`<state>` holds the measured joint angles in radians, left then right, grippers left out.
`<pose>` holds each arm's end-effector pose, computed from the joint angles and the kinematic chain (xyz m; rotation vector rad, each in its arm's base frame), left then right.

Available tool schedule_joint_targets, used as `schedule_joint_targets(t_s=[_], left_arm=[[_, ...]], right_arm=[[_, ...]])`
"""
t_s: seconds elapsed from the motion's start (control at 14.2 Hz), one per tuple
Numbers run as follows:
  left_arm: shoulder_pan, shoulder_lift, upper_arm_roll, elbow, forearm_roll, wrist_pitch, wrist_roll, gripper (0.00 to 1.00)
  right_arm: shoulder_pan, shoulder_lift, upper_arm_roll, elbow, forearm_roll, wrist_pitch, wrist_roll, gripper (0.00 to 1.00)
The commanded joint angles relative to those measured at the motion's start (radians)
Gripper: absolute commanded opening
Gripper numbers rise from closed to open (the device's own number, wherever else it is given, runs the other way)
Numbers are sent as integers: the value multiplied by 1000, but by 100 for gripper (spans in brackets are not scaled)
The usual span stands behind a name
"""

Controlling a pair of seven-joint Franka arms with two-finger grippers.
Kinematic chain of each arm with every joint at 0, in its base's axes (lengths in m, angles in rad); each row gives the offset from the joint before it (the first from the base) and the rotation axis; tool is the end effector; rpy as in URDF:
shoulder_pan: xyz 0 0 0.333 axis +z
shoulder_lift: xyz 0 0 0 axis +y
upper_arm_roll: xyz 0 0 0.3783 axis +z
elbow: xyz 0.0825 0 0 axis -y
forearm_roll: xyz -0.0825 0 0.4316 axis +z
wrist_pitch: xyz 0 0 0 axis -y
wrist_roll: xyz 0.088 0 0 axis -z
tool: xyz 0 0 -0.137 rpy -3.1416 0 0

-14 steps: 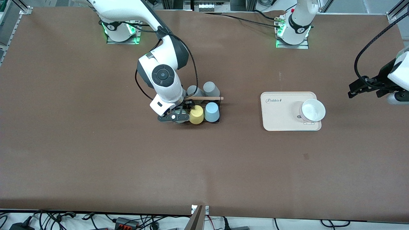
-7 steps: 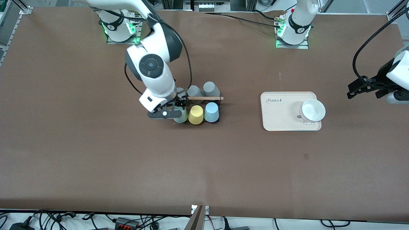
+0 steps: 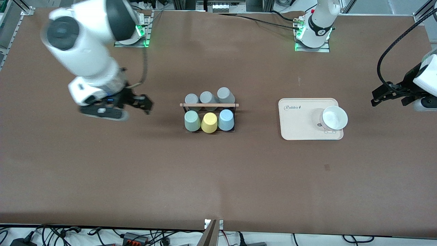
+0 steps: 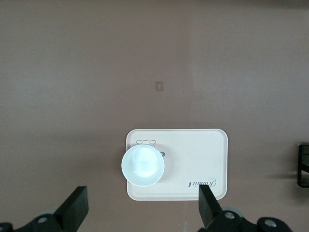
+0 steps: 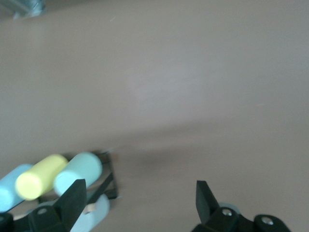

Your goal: Hang scattered cups on rack with three cups

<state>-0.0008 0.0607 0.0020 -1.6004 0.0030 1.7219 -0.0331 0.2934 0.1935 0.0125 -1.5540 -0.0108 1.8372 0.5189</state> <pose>0.6387 0.0011 0.6174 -3.1376 -0.0532 -0.0955 0.6614 0.2069 0.5652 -3.0930 0.3275 -0.1330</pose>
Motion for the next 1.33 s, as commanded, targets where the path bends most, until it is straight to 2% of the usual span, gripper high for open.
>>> schedule_joint_targets(t_s=[0.0,0.21,0.35,0.49,0.77,0.98,1.26], left_arm=[[-1,-10,-2,-18,0,15,-2,100],[-1,1,-2,-12,-1,27,-2,100],[-1,10,-1,-12,0,67,-2,100],[-2,10,-2,-12,2,62,1,100],[-2,7,-2,-12,0,55,4,100],[2,2,-4,-10,0,2,1,100],[24,1,-37,-10,5,2,-1,100]], right_arm=[[-181,-58,20,-21,5,-36,-135,100],[-333,-100,18,-14,-6,-91,-212,100],[-356,-89,0,49,-9,-178,-241,100],[-352,-89,0,63,1,-261,-273,100],[-355,-89,1,31,-11,-223,-439,100],[-350,-89,4,29,-9,-242,-419,100],[-344,-106,15,-5,-11,-234,-421,100]])
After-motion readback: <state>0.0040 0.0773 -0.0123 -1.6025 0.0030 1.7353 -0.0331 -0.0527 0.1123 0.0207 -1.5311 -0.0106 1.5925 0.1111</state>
